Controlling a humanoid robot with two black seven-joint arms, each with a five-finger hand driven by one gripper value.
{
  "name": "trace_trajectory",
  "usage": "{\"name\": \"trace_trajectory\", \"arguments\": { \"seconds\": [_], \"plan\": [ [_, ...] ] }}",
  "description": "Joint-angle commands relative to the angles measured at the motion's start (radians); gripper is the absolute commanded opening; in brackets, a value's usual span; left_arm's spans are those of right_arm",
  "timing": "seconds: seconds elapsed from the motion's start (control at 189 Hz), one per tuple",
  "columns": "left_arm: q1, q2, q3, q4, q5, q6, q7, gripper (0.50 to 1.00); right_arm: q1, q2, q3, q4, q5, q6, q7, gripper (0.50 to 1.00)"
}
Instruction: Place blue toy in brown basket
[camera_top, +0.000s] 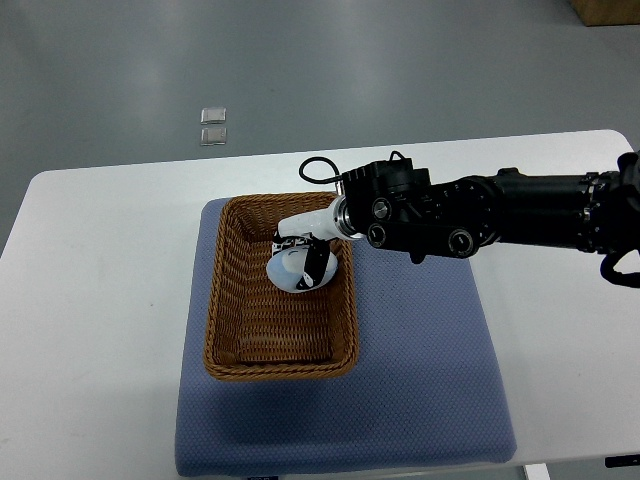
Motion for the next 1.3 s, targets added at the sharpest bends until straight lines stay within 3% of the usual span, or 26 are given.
{"name": "trace_trajectory", "arguments": {
  "seconds": [0.0,0.508,0.603,0.72,0.878,1.09,1.206,1.296],
  "plan": [
    [0.0,0.0,0.0,0.0,0.0,0.0,0.0,1.0,-0.002,0.0,0.002,0.0,0.0,0.006,0.005,0.901],
    [0.0,0.0,0.0,0.001,0.0,0.0,0.0,1.0,0.065,0.0,0.196,-0.005,0.016,0.013,0.034,0.901],
    [0.0,0.0,0.0,0.0,0.0,0.0,-0.001,1.0,0.039,-0.08,0.295,-0.005,0.017,0.009,0.053,0.903],
    [0.0,0.0,0.0,0.0,0.0,0.0,0.0,1.0,-0.119,-0.181,0.501,-0.025,0.017,0.006,0.12,0.901],
    [0.0,0.0,0.001,-0.002,0.0,0.0,0.0,1.0,-0.395,-0.178,0.936,-0.104,0.16,0.009,0.249,0.903],
    [0.0,0.0,0.001,0.0,0.0,0.0,0.0,1.0,-0.619,-0.084,1.281,-0.149,0.411,0.015,0.263,0.905],
    [0.0,0.0,0.001,-0.002,0.0,0.0,0.0,1.0,-0.665,-0.06,1.342,-0.187,0.488,0.023,0.275,0.907],
    [0.0,0.0,0.001,-0.003,0.0,0.0,0.0,1.0,-0.696,-0.043,1.347,-0.221,0.554,0.085,0.304,0.907]
  ]
}}
